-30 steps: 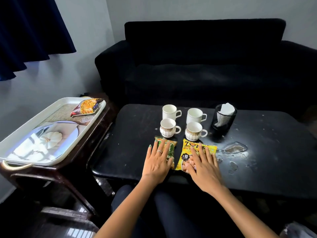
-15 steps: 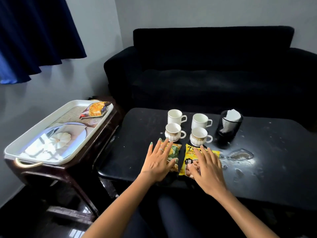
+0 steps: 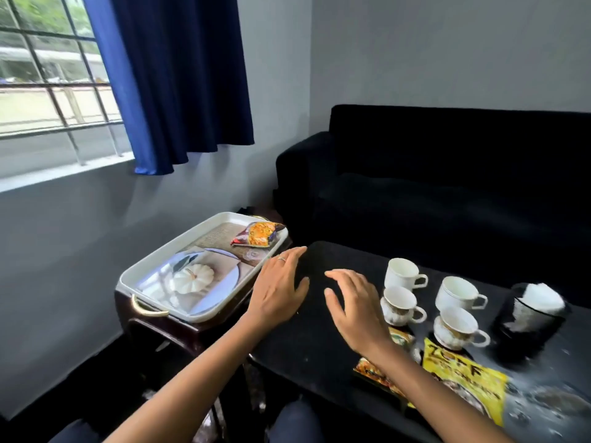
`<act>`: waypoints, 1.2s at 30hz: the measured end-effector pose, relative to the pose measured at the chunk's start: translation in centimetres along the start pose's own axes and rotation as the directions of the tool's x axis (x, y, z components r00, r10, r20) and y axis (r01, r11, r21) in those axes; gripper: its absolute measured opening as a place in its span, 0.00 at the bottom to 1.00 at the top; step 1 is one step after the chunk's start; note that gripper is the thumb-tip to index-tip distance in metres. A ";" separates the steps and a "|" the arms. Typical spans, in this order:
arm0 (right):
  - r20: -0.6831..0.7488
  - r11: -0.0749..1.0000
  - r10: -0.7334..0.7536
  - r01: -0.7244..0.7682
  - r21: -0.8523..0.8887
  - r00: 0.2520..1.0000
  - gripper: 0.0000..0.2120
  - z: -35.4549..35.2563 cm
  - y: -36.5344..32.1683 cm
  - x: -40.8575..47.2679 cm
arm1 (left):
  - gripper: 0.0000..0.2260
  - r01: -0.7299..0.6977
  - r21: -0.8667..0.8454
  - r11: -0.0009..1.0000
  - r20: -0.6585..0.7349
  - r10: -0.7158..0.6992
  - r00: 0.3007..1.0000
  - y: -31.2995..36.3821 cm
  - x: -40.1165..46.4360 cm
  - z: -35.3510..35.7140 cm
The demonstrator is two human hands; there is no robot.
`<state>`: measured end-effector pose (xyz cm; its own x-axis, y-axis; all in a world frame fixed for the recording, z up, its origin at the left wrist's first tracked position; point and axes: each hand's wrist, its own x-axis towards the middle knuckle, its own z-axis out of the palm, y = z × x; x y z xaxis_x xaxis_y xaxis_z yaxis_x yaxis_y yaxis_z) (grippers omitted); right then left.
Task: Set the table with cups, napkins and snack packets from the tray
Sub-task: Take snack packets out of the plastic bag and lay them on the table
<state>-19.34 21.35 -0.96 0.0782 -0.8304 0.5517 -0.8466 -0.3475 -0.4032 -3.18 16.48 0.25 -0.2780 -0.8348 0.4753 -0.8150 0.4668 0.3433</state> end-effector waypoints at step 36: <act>0.125 0.998 0.017 -0.009 -0.064 0.992 0.14 16.2 -6.6 17.2 | 0.33 0.662 -0.431 0.613 0.307 -0.590 0.747 -9.9 2.1 -0.2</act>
<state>-3.90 2.30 -0.62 0.1289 -0.8843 0.4487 -0.8790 -0.3114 -0.3612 4.41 10.15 -2.04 0.1175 -0.9884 -0.0962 -0.4643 -0.1403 0.8745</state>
